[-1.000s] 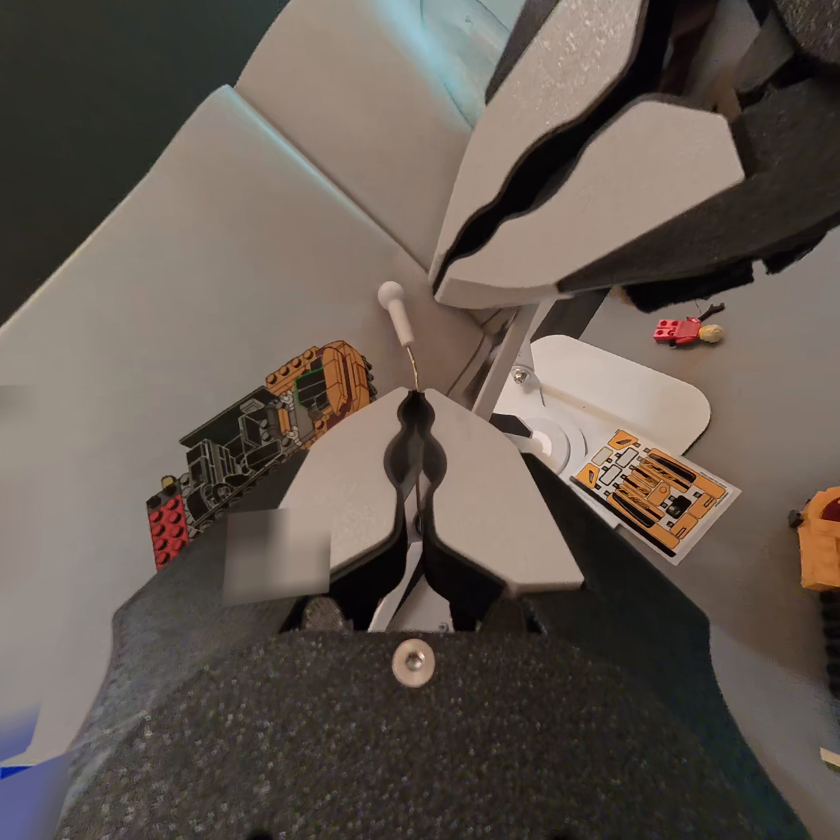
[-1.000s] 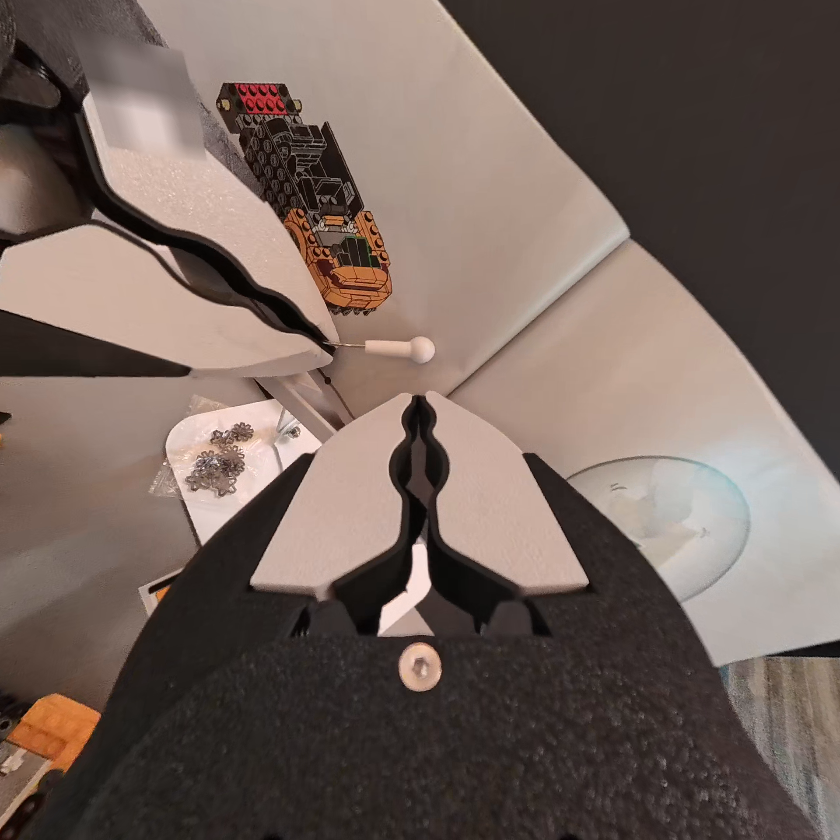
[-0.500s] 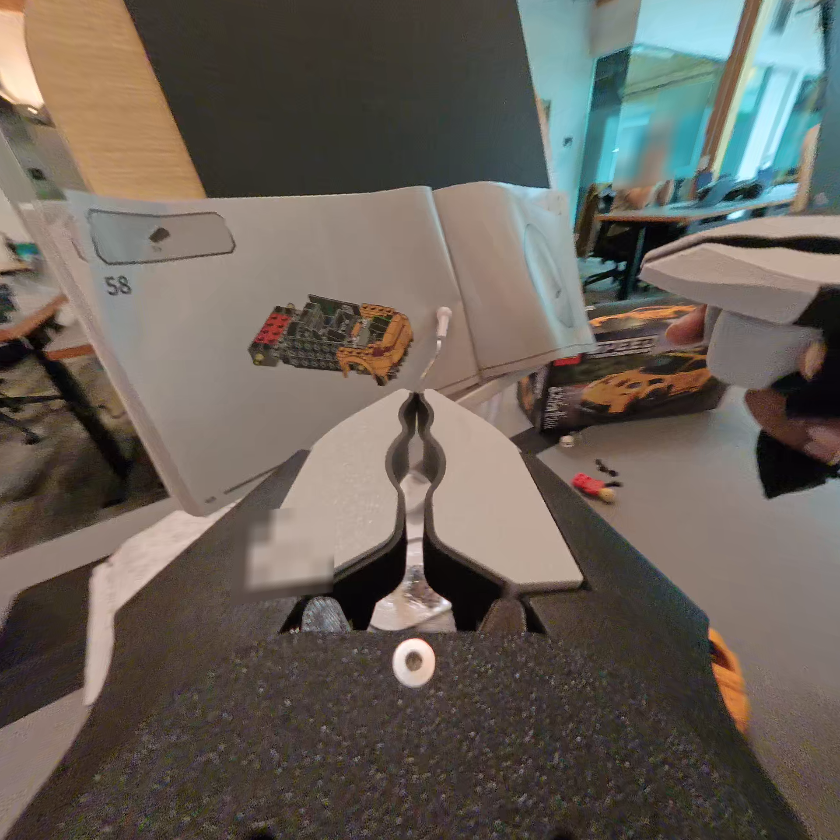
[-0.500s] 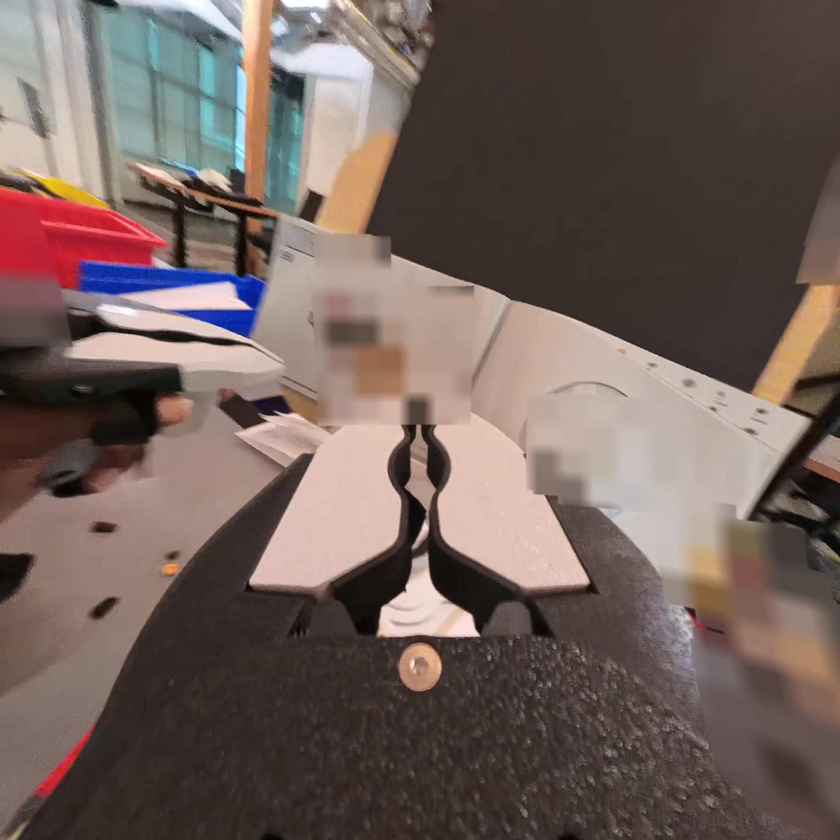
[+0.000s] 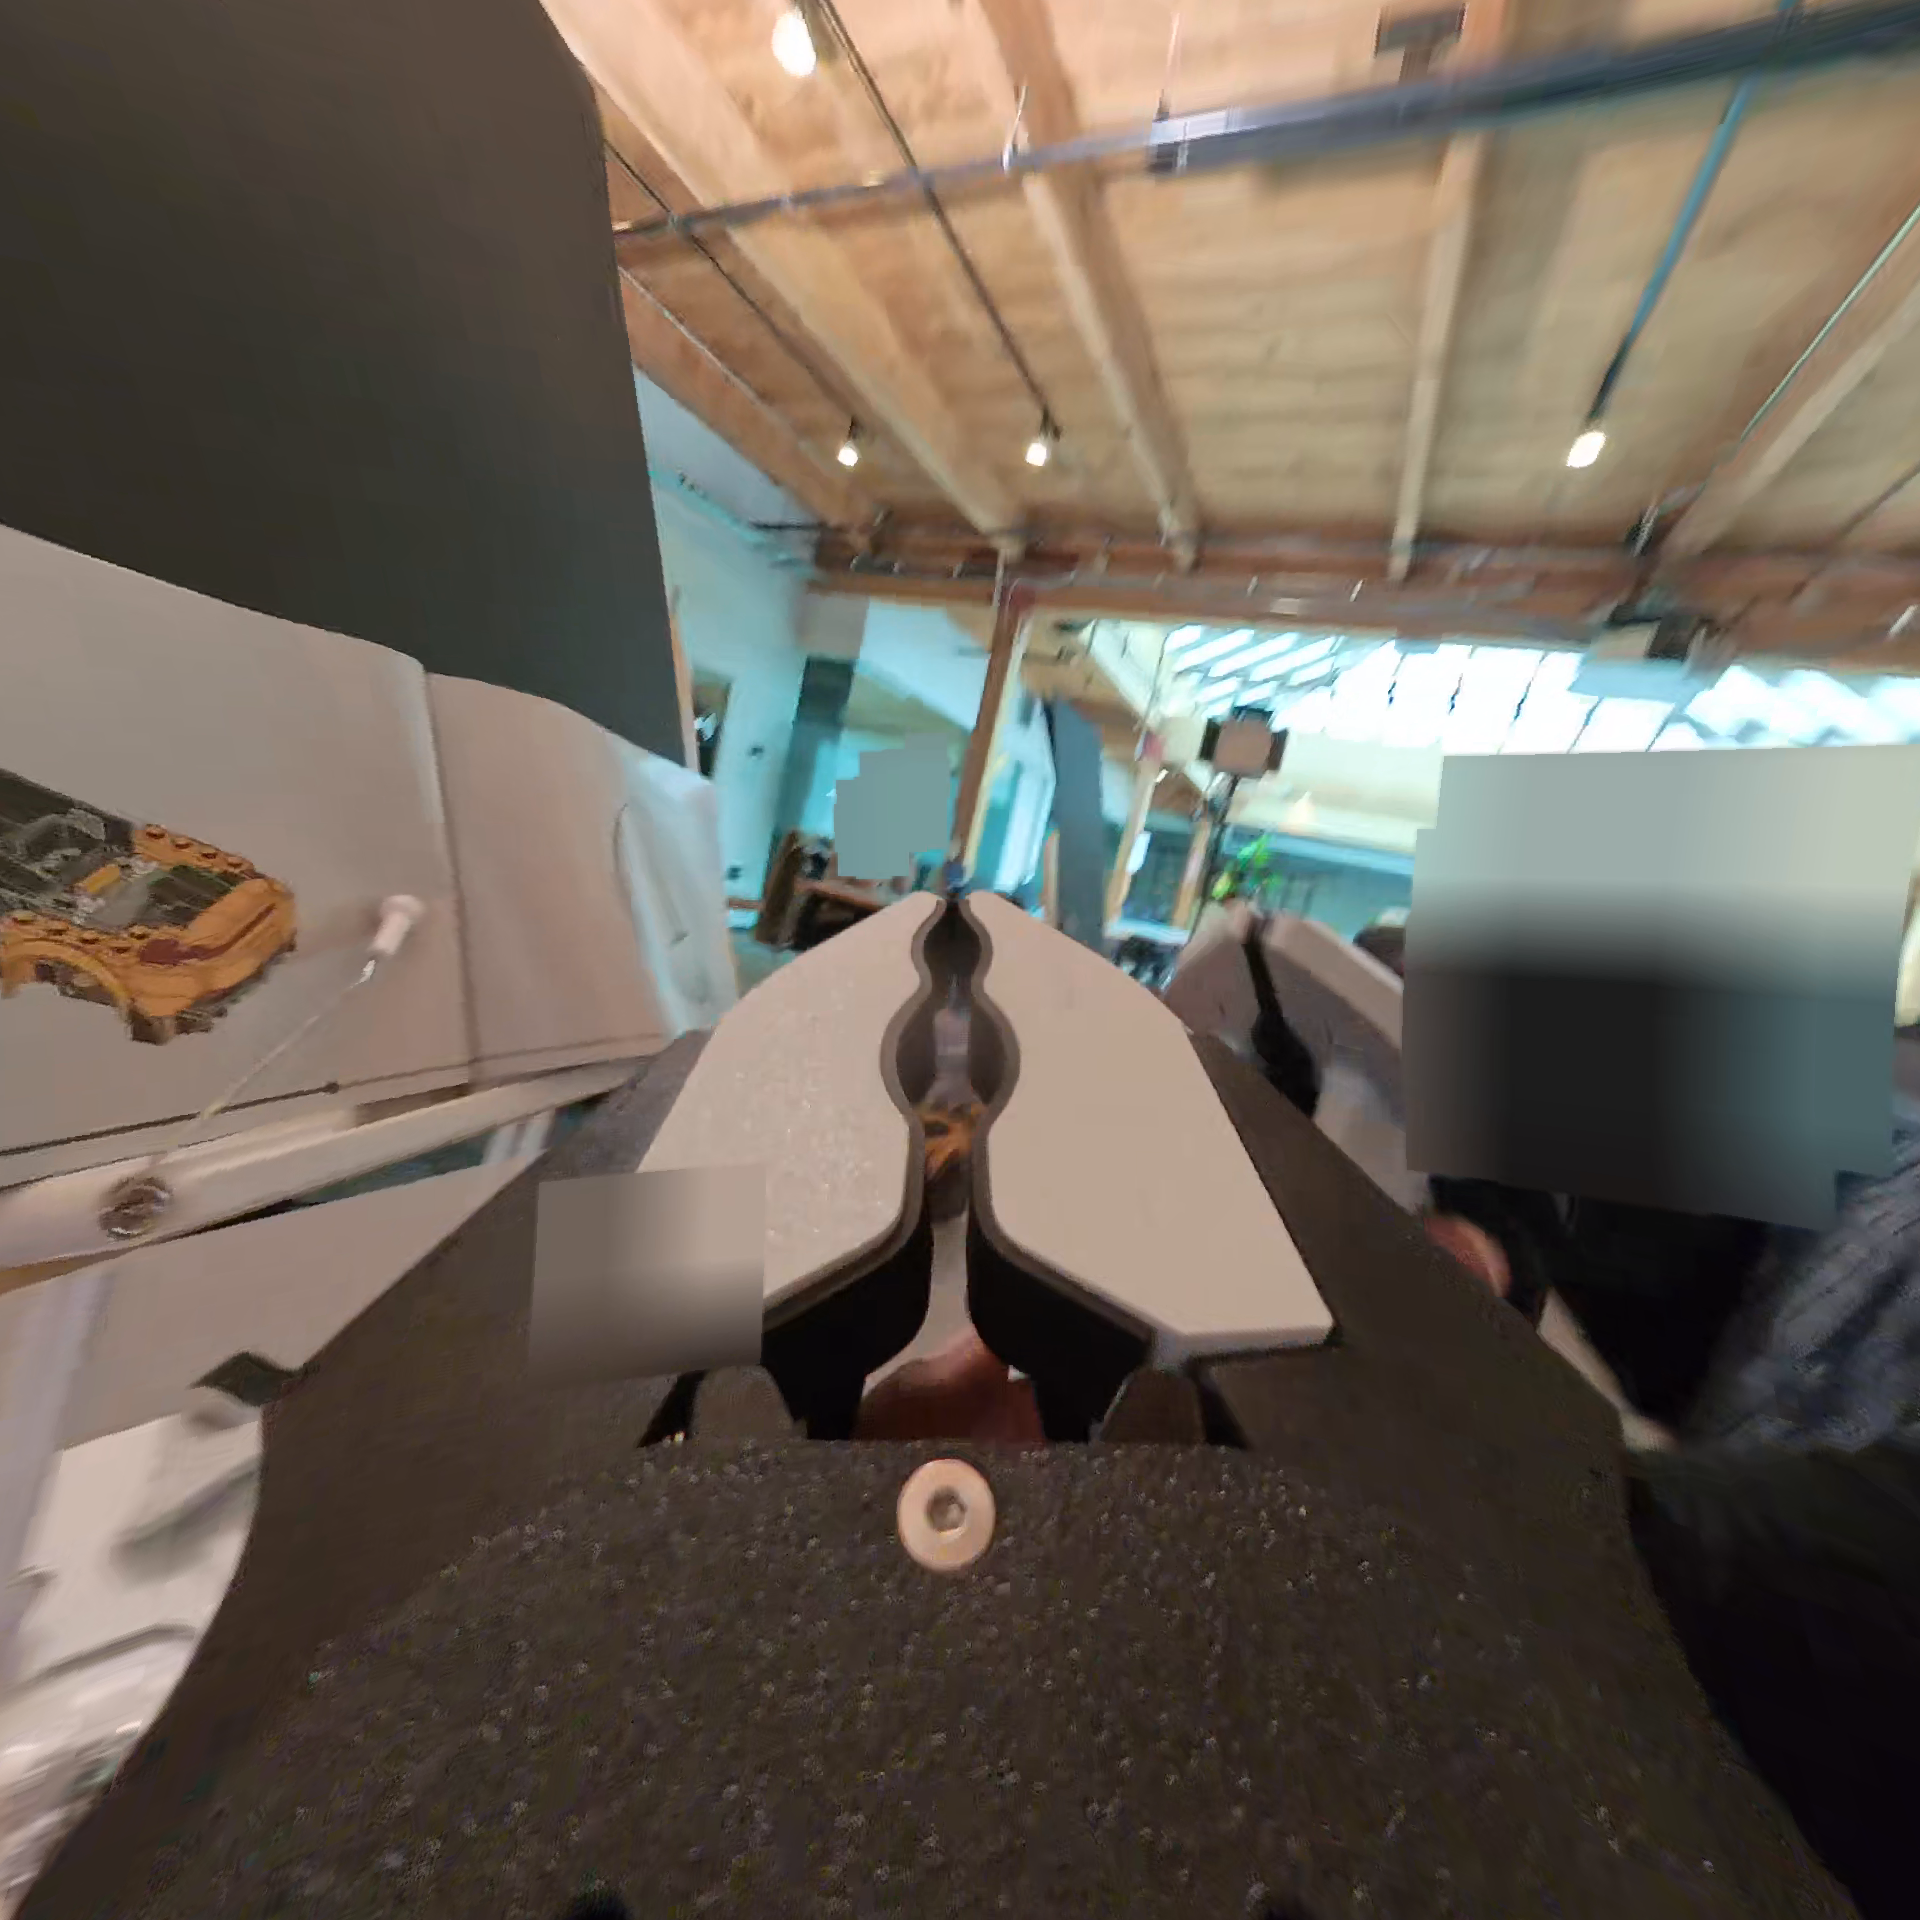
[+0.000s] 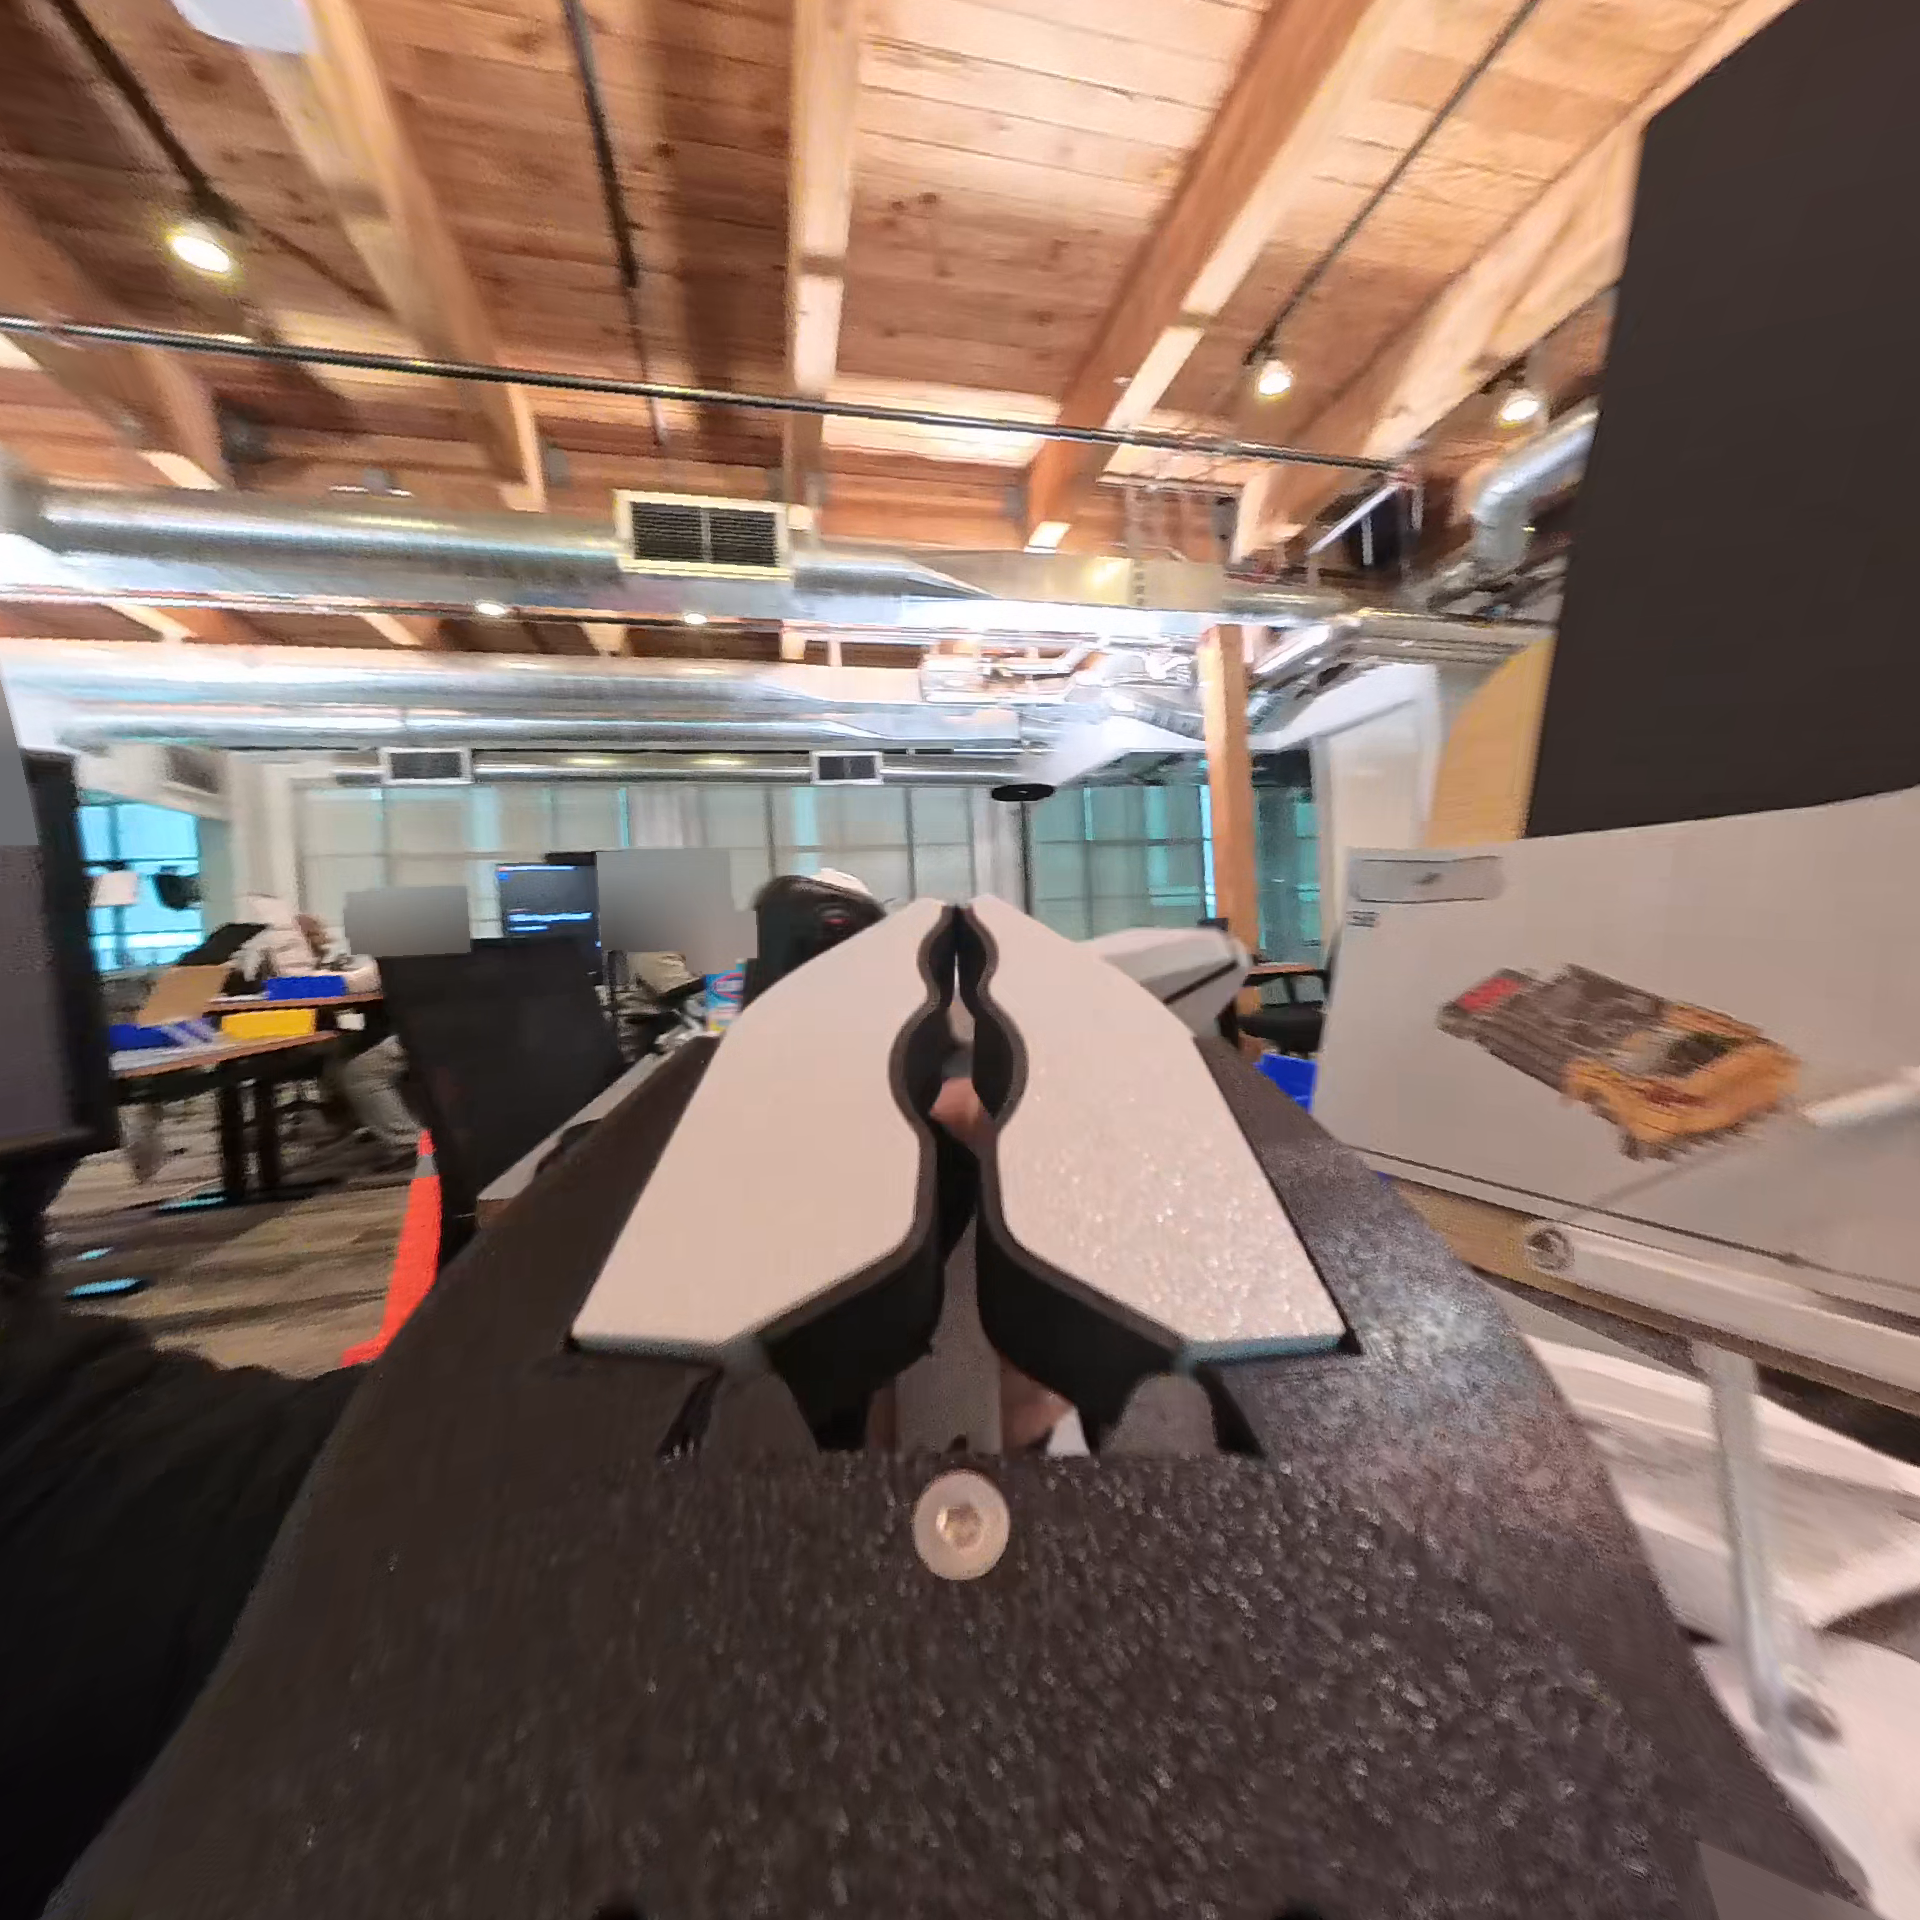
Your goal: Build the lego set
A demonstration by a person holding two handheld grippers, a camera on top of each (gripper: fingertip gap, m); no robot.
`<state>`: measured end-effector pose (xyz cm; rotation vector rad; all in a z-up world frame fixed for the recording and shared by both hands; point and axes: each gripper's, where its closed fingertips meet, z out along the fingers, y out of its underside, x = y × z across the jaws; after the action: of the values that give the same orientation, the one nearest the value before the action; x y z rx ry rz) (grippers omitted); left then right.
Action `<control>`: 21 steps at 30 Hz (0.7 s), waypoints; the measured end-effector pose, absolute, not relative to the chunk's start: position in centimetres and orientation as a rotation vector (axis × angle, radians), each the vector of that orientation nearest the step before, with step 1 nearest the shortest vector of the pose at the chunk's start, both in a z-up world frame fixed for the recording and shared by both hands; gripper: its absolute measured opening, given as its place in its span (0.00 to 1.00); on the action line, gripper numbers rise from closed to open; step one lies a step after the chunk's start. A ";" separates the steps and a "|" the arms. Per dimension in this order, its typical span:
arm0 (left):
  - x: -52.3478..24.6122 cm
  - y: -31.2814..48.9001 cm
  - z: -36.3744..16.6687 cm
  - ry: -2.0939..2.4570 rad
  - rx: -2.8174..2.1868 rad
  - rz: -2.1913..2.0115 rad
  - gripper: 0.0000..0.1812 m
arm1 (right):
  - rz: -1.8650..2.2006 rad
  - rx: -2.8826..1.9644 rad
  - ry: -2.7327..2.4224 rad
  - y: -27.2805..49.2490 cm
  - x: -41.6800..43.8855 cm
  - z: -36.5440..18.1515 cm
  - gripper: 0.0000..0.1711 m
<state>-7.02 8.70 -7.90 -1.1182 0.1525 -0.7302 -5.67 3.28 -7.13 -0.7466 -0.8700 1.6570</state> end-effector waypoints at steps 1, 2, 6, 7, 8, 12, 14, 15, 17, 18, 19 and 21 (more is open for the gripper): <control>-7.4 8.5 -7.5 0.117 -1.095 -0.779 0.00 | 1.661 -0.735 -0.872 2.9 -5.7 -7.1 0.00; -7.8 8.4 -7.1 0.076 -1.067 -0.827 0.00 | 1.664 -0.726 -0.860 2.8 -5.6 -6.9 0.00; -8.9 8.2 -5.9 -0.086 -0.950 -1.020 0.00 | 1.652 -0.750 -0.888 2.7 -6.1 -7.9 0.00; -8.9 8.3 -5.7 -0.119 -0.929 -1.064 0.00 | 1.669 -0.751 -0.939 1.9 -6.6 -8.5 0.00; -9.0 8.5 -5.6 -0.148 -0.908 -1.093 0.00 | 1.680 -0.750 -0.975 1.2 -7.0 -9.0 0.00; -10.8 9.2 -5.9 -0.235 -0.876 -1.157 0.00 | 1.662 -0.754 -1.030 0.4 -7.6 -9.9 0.00; -11.2 9.3 -6.3 -0.234 -0.872 -1.164 0.00 | 1.656 -0.755 -1.059 0.2 -8.0 -10.5 0.00; -11.2 9.2 -6.3 -0.215 -0.870 -1.156 0.00 | 1.659 -0.756 -1.077 0.1 -8.1 -10.8 0.00; -10.6 8.9 -6.0 -0.139 -0.881 -1.155 0.00 | 1.681 -0.764 -1.094 -0.1 -8.3 -11.2 0.00; -10.3 8.9 -5.9 -0.093 -0.896 -1.138 0.00 | 1.702 -0.764 -1.094 -0.2 -8.3 -11.3 0.00; -10.1 9.0 -5.9 -0.049 -0.911 -1.079 0.00 | 1.719 -0.770 -1.111 -0.5 -8.4 -11.6 0.00; -10.1 9.1 -6.0 0.009 -0.945 -0.925 0.00 | 1.658 -0.792 -1.181 -1.2 -9.3 -12.6 0.00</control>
<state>-10.06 9.06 -6.04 -0.9450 0.0090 -0.9252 -9.31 -1.21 -12.56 -0.7924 -1.1813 1.6579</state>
